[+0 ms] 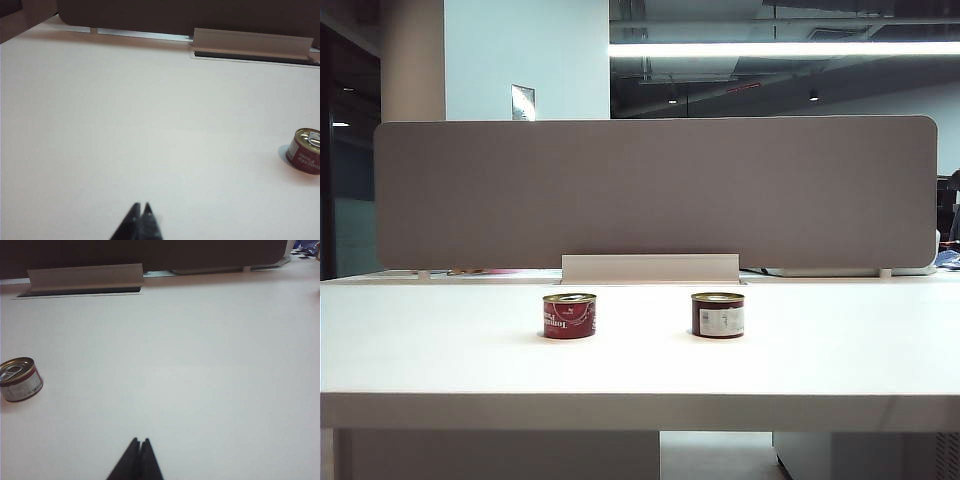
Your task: Stack a can of tomatoes on the right onto the can of tomatoes on the left.
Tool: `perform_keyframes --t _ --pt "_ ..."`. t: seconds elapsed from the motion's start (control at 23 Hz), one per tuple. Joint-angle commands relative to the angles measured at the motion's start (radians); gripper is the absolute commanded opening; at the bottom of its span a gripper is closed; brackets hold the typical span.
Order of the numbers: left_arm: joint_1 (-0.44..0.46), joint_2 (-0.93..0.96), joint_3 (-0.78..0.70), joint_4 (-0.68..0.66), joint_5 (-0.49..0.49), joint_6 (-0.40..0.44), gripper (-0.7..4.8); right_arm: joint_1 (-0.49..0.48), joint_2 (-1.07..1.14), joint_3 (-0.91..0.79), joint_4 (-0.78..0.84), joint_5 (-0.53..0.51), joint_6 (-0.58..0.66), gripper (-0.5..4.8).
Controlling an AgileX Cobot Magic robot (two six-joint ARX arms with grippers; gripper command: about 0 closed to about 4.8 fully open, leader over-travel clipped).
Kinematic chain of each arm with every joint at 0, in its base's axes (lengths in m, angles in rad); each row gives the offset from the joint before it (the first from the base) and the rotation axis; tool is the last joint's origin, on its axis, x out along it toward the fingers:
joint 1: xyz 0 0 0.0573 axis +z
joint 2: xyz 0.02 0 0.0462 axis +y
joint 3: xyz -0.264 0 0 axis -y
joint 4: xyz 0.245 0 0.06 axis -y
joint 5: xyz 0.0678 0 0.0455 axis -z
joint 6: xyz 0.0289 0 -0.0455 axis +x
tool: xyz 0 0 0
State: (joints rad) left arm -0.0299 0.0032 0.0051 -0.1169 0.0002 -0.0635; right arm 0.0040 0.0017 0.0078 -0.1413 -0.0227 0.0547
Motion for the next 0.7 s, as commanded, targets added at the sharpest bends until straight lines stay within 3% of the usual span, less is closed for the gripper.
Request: perform_keyframes --t 0.04,0.7 --pt "0.0 0.001 0.004 0.006 0.003 0.004 -0.06 0.002 -0.001 0.002 0.01 0.002 -0.003 -0.01" --pt "0.001 0.001 0.004 0.006 0.004 0.003 -0.06 0.002 -0.001 0.003 0.034 -0.007 -0.002 -0.01"
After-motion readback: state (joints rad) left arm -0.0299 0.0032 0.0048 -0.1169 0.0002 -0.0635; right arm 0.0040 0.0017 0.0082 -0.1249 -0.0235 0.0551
